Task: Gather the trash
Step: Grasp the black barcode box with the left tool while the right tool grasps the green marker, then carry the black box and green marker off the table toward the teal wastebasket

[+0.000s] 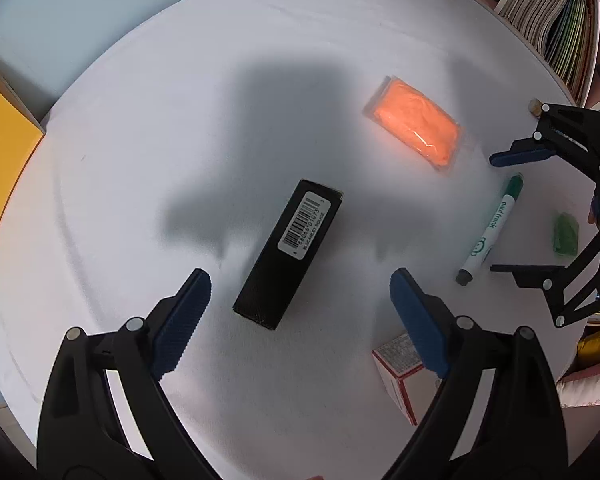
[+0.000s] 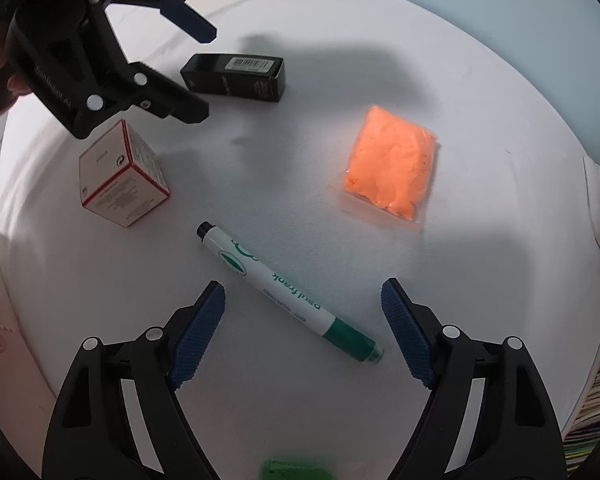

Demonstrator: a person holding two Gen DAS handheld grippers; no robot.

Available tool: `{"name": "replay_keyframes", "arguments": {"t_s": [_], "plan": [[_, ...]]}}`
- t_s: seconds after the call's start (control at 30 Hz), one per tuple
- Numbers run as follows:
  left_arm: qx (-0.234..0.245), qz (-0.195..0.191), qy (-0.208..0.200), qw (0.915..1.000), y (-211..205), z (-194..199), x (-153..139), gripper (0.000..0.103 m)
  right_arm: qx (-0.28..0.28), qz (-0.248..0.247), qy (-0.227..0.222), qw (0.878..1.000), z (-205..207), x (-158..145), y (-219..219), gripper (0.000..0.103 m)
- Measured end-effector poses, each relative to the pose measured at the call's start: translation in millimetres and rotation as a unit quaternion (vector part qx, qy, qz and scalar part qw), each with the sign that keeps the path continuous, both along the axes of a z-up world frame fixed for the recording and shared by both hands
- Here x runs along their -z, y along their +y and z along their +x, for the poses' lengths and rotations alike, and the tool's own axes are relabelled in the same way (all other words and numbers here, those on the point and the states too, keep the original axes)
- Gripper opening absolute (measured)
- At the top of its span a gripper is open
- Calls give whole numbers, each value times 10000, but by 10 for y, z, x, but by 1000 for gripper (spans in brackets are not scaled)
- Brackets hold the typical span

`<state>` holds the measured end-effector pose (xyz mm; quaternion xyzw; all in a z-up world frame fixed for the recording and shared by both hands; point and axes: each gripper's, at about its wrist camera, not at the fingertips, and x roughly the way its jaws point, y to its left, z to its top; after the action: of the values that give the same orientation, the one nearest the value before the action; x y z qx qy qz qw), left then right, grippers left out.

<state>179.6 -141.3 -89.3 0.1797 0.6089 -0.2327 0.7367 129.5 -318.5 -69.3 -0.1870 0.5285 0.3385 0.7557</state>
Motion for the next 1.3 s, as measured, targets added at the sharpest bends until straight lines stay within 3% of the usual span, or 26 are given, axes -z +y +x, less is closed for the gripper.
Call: {"name": "replay_keyframes", "arguments": {"t_s": [0.2,0.4,0.57,0.8,0.97,1.3], "plan": [[27,-35,78,10000,-3,15,83,78,60,99,-18,9999,-74,-41,-5,79],[102,-65,215,9997,32,55,181,61,100,174,-58,9998,-95,-48,-72,73],[147,42,72,9999,66,33,186,52,105,243,-93,9996,-143,-95,-78,54],[69,25,33,10000,178,71,168,27,69,283,2,9996,-213,-178,-26,25],[90,23,-2,10000,222,84,173,25,143,298,28,9995,-262,-246,45,13],[-28,-20,-13,10000,310,69,95,25,358,445,-36,9984,-341,-404,66,13]]}}
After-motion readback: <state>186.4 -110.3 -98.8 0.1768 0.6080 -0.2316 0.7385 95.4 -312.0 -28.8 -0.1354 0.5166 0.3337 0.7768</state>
